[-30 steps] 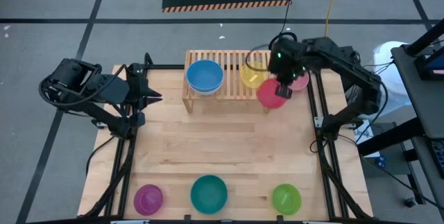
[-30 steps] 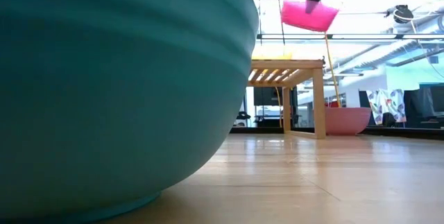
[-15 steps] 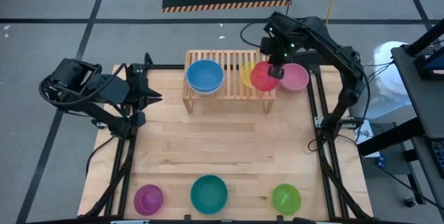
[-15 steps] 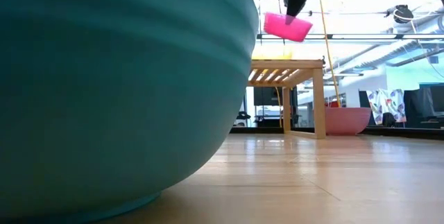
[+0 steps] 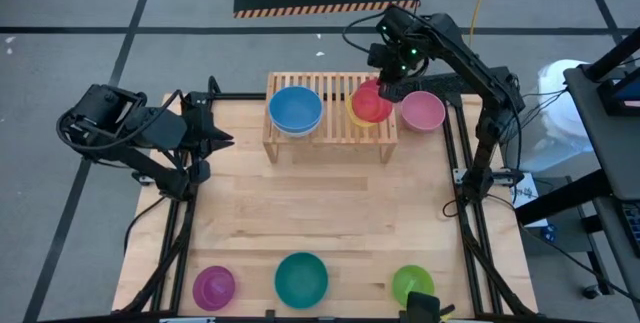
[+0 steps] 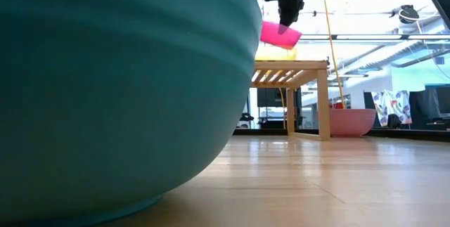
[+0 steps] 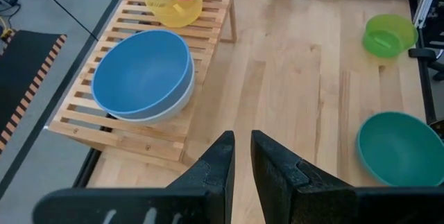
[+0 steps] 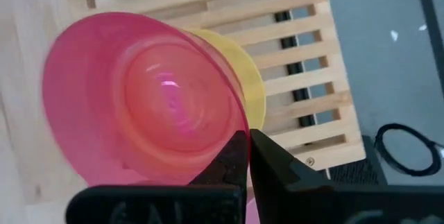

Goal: Place and stack bowls onto a shelf
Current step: Stack the red bowl on top of the yellow bowl on the shelf

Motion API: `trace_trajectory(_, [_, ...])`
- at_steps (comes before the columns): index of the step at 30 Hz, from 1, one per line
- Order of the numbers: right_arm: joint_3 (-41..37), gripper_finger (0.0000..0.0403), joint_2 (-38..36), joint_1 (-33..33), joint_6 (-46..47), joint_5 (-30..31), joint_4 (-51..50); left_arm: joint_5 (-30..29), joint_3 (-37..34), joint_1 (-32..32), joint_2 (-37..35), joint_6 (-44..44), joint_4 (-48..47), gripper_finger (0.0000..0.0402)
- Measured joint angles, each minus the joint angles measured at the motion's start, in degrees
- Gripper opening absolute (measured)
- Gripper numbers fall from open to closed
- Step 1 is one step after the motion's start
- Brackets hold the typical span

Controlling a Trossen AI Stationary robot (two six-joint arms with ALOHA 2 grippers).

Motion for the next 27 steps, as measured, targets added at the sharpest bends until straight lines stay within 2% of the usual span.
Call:
trace_trajectory(4, [0.0, 0.0, 1.02, -0.41, -0.43, -0.08, -2.12, 0.0, 0.0, 0.0, 0.0, 0.04, 0.0, 0.0056])
trace_trajectory(27, [-0.7, 0.0, 7.99, -2.56, -2.77, 0.08, 0.25, 0.55, 0.0, 0.02, 0.01, 0.11, 0.01, 0.0056])
